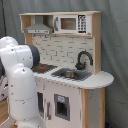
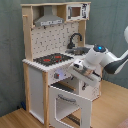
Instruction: Play with the kitchen
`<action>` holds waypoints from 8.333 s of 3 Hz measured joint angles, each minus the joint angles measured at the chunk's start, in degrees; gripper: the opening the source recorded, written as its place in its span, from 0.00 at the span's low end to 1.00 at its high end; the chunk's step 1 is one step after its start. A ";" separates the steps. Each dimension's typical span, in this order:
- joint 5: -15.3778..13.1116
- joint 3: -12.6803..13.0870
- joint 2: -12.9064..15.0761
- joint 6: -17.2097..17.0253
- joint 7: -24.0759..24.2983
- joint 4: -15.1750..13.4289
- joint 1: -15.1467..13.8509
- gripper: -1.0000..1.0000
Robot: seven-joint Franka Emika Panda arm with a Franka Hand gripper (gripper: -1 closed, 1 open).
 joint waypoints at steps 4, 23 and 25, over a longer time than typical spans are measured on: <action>-12.99 3.34 9.38 -20.92 4.96 0.00 0.69 1.00; -72.75 13.70 5.66 -48.67 -12.37 -19.31 -4.64 1.00; -76.03 12.77 4.06 -38.47 -12.11 -19.57 -9.79 1.00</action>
